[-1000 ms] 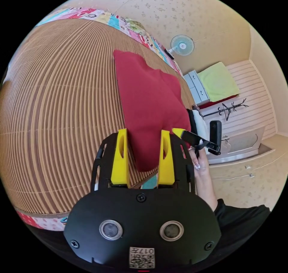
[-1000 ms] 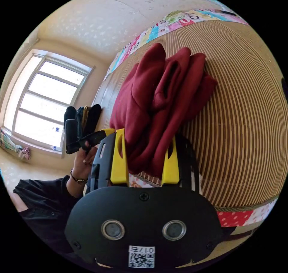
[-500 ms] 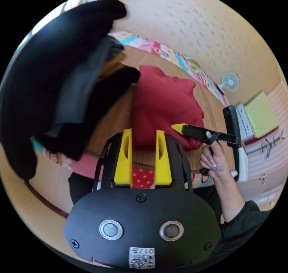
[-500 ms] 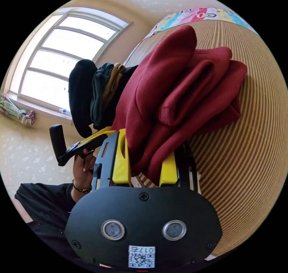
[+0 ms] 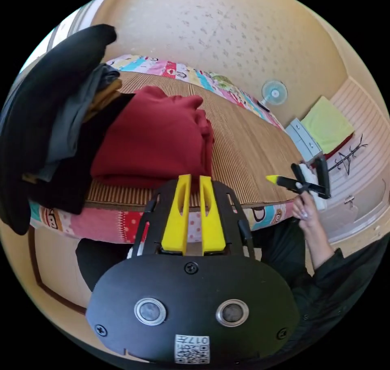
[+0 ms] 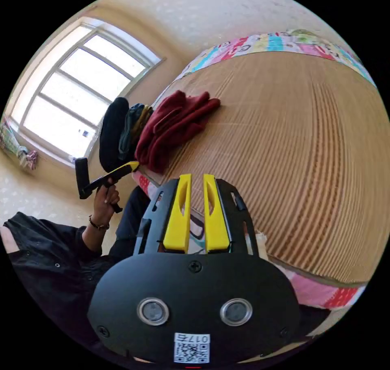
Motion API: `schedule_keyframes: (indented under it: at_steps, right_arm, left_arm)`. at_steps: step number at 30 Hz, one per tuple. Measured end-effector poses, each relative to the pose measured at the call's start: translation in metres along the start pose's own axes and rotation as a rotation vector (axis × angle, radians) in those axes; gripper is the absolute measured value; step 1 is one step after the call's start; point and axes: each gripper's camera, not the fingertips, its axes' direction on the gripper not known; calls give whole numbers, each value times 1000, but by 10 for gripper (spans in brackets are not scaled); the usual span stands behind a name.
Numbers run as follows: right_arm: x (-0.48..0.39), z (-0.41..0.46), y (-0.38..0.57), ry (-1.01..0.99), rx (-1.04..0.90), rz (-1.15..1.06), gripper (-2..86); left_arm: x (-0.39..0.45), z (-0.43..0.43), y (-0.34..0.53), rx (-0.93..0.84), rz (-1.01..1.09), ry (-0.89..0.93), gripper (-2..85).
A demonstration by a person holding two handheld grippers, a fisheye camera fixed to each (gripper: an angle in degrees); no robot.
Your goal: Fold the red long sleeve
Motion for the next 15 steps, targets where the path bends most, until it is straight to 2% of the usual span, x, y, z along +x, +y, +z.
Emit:
schedule_keyframes:
  at_steps: [1, 4, 8, 10, 12, 15]
  right_arm:
    - [18, -21, 14, 59, 31, 61, 79]
    - [109, -153, 116, 343, 270, 453, 93]
    - [149, -245, 216, 451, 503, 758, 107]
    - [147, -270, 253, 550, 605, 842, 114]
    - [147, -274, 264, 576, 626, 868, 118]
    - [146, -261, 257, 481, 625, 837, 122]
  left_arm:
    - [15, 7, 0, -10, 21, -23, 106]
    - [53, 16, -3, -18, 46, -133, 143]
    - [101, 17, -7, 5, 92, -286, 164]
    - [116, 16, -10, 8, 99, -323, 166]
    - [126, 15, -13, 1, 90, -346, 168]
    - [138, 8, -17, -2, 74, -365, 172]
